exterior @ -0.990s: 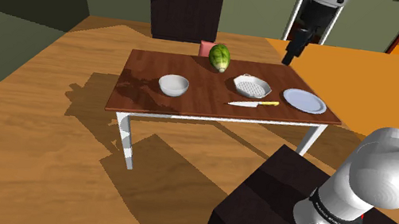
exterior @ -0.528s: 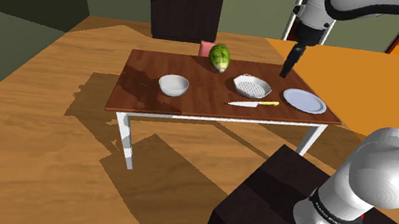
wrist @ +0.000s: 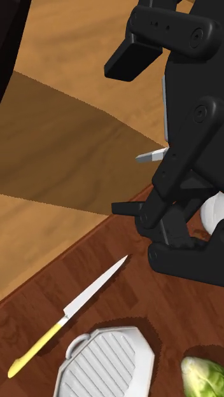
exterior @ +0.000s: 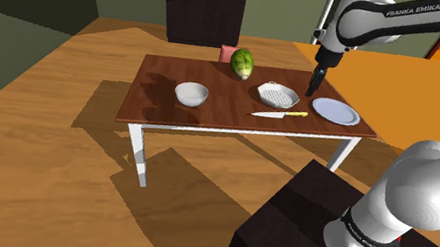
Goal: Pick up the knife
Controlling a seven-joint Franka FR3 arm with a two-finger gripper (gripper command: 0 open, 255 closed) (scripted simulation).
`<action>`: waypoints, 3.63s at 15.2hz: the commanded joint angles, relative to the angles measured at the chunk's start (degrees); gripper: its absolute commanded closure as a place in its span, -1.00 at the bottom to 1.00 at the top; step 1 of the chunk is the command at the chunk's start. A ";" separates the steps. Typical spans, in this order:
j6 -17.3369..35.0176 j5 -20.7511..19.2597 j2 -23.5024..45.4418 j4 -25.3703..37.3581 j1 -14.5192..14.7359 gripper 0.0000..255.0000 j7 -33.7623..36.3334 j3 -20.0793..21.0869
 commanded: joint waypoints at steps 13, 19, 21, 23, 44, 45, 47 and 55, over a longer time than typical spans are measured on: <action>18.53 16.68 34.30 11.11 4.84 -1.00 -34.41 -15.12; 20.62 29.76 50.93 21.26 -1.83 -1.00 -50.34 -10.67; 20.74 32.33 55.82 25.26 -4.65 -1.00 -54.03 -8.52; 20.68 34.15 60.52 29.53 -7.35 -1.00 -57.05 -6.47; 21.24 37.91 83.55 51.90 -17.78 1.00 -65.02 1.47; 21.14 37.88 83.61 52.06 -17.74 1.00 -64.91 1.47; 21.08 37.85 83.51 52.03 -17.65 1.00 -64.84 1.44; 19.72 37.35 81.27 51.02 -17.05 1.00 -64.82 0.50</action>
